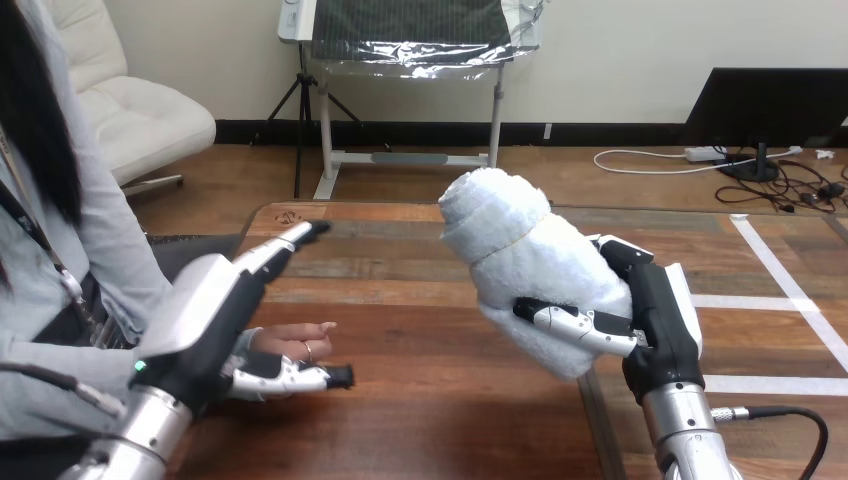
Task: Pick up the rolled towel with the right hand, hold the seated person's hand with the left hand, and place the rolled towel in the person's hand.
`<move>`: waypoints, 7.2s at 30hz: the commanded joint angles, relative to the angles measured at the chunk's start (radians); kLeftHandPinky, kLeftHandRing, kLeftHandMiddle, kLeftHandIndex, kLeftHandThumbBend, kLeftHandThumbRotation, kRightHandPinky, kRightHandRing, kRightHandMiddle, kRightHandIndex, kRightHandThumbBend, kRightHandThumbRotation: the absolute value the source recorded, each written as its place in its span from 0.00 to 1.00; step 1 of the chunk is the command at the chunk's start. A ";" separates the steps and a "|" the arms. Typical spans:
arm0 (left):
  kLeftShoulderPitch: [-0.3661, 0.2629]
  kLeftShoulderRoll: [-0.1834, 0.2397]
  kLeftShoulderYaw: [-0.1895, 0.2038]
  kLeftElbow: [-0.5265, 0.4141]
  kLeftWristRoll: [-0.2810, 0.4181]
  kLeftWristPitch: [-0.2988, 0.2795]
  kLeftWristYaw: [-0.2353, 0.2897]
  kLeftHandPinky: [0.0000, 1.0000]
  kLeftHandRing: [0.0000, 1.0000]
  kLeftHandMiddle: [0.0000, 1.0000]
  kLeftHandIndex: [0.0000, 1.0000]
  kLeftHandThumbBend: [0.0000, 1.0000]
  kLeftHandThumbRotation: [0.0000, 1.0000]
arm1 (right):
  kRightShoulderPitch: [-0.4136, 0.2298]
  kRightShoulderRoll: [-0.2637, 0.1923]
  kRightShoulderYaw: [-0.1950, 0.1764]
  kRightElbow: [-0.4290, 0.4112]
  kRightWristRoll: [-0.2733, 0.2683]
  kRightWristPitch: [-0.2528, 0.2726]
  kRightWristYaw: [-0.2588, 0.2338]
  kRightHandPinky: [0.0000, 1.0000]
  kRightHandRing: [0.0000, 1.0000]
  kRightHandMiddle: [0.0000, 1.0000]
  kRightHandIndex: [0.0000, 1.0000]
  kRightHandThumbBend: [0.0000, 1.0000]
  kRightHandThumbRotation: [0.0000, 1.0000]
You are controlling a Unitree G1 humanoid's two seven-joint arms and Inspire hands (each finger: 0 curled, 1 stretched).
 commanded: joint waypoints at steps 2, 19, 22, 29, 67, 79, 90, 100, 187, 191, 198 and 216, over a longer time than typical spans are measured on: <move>-0.097 0.054 -0.005 0.035 0.015 0.022 -0.001 0.84 0.89 0.91 0.92 1.00 0.13 | -0.033 0.014 -0.017 -0.081 0.031 -0.034 0.012 0.31 0.37 0.46 0.47 0.70 0.00; -0.170 0.125 -0.053 0.158 0.076 0.043 0.012 0.84 0.89 0.91 0.91 1.00 0.19 | -0.004 0.027 -0.034 -0.130 0.102 -0.013 0.083 0.32 0.38 0.47 0.47 0.68 0.00; -0.186 0.134 -0.062 0.189 0.083 0.039 0.009 0.84 0.89 0.91 0.91 1.00 0.21 | 0.002 0.026 -0.036 -0.142 0.117 -0.006 0.096 0.32 0.38 0.47 0.47 0.68 0.00; -0.220 0.159 -0.091 0.242 0.088 0.061 -0.032 0.85 0.91 0.93 0.93 1.00 0.23 | 0.021 0.029 -0.039 -0.189 0.156 0.006 0.127 0.31 0.37 0.46 0.47 0.68 0.00; -0.345 0.184 -0.209 0.478 0.120 0.064 -0.033 0.79 0.83 0.84 0.84 1.00 0.15 | 0.138 0.042 -0.050 -0.445 0.246 0.044 0.226 0.28 0.35 0.44 0.45 0.71 0.00; -0.372 0.164 -0.249 0.560 0.151 0.058 0.063 0.71 0.75 0.76 0.79 1.00 0.08 | 0.189 0.051 -0.045 -0.546 0.247 0.088 0.220 0.28 0.34 0.44 0.44 0.71 0.00; -0.396 0.141 -0.275 0.619 0.155 0.072 0.091 0.55 0.60 0.63 0.71 1.00 0.01 | 0.216 0.063 -0.045 -0.586 0.253 0.104 0.228 0.28 0.34 0.43 0.43 0.72 0.00; -0.408 0.138 -0.297 0.643 0.165 0.056 0.115 0.53 0.55 0.58 0.62 1.00 0.00 | 0.235 0.073 -0.044 -0.613 0.266 0.119 0.240 0.27 0.33 0.43 0.43 0.72 0.00; -0.436 0.141 -0.326 0.568 0.120 -0.083 0.119 0.27 0.32 0.38 0.37 0.99 0.00 | 0.170 0.125 -0.027 -0.442 0.173 0.182 0.185 0.28 0.35 0.45 0.46 0.68 0.00; -0.435 0.142 -0.321 0.552 0.116 -0.083 0.112 0.27 0.33 0.39 0.38 1.00 0.00 | 0.154 0.127 -0.024 -0.400 0.155 0.163 0.181 0.28 0.35 0.45 0.47 0.67 0.00; -0.434 0.144 -0.317 0.529 0.116 -0.111 0.126 0.28 0.33 0.39 0.39 1.00 0.00 | 0.125 0.139 -0.023 -0.330 0.148 0.140 0.189 0.28 0.33 0.45 0.47 0.66 0.00; -0.439 0.145 -0.313 0.461 0.122 -0.105 0.117 0.28 0.32 0.38 0.38 1.00 0.00 | 0.074 0.147 0.001 -0.176 0.049 0.078 0.130 0.26 0.31 0.45 0.46 0.65 0.00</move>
